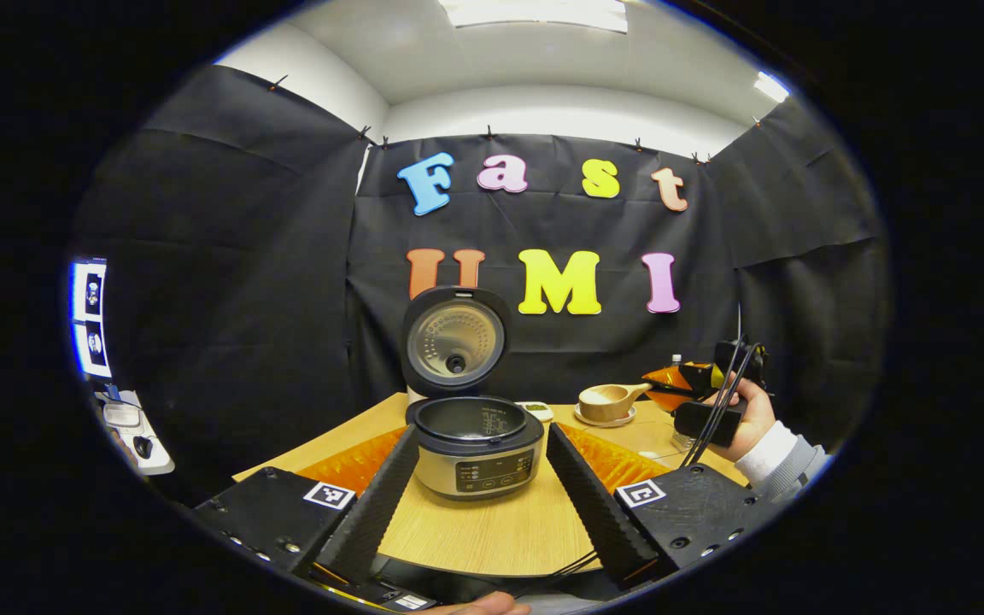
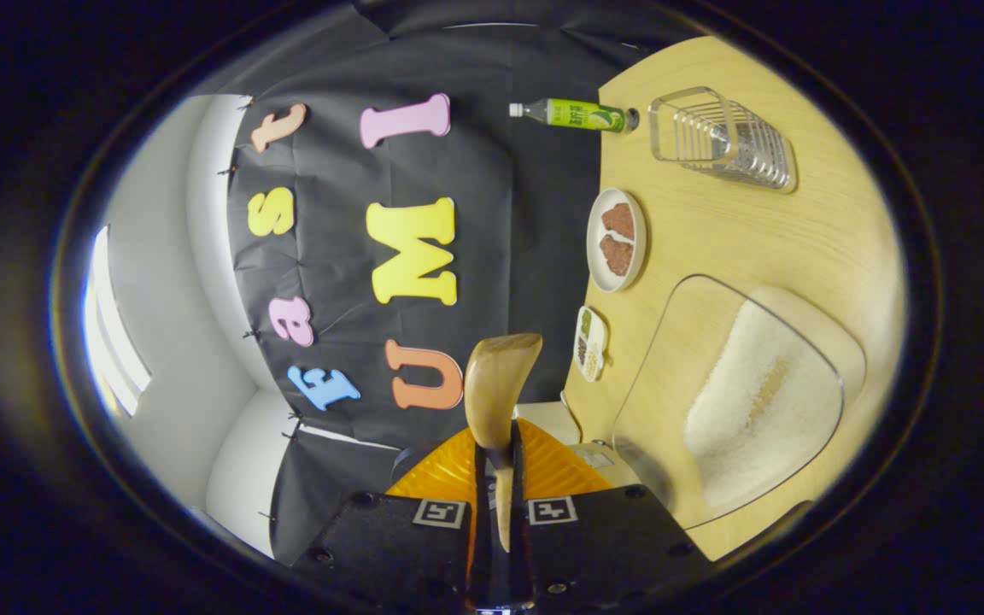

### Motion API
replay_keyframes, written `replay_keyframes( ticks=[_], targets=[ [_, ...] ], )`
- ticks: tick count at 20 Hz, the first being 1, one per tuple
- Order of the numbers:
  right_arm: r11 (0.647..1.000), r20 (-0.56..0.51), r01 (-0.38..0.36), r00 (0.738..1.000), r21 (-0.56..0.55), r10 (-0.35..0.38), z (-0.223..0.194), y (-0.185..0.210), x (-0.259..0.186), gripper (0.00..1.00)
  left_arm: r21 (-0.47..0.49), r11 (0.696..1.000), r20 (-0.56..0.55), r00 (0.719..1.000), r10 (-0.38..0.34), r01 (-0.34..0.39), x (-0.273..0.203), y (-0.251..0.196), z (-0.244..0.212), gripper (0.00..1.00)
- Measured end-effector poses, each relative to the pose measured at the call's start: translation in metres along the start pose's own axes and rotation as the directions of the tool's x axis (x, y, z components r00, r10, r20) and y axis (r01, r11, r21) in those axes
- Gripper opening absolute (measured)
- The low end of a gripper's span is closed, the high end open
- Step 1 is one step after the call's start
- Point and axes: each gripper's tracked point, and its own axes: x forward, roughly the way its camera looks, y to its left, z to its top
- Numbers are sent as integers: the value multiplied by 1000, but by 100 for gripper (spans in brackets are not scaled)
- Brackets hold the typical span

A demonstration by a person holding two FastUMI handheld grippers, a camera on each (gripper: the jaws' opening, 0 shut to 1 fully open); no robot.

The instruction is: Close the left gripper, press the button to open the rice cooker; take a wooden spoon from the chopstick holder with the right hand, scoop a spoonful of rice and pour it into the rice cooker, then put the wooden spoon back into the chopstick holder.

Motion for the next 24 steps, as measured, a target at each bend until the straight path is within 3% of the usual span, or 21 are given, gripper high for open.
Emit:
replay_keyframes(
  ticks=[5, 9, 14, 19, 24],
  targets=[
    [995, -28, 8, 1000, -101, -11, -52, 41, 31, 13, -42, 996, -2, 997, 76, -76, -3, 39, 0, 96],
    [973, -31, 57, 997, -222, -66, -90, 62, 64, 13, -57, 992, -9, 994, 112, -112, -4, 58, -5, 95],
    [873, 28, 92, 996, -480, -90, -118, 102, 104, 13, -90, 992, 0, 996, 91, -91, -5, 59, -1, 94],
    [807, 40, 105, 994, -581, -101, -144, 113, 123, 13, -101, 994, 9, 999, 50, -49, -11, 53, 1, 95],
    [739, 69, 115, 993, -664, -93, -144, 123, 129, 10, -110, 991, 16, 997, 78, -76, -14, 64, 3, 95]
  ],
)
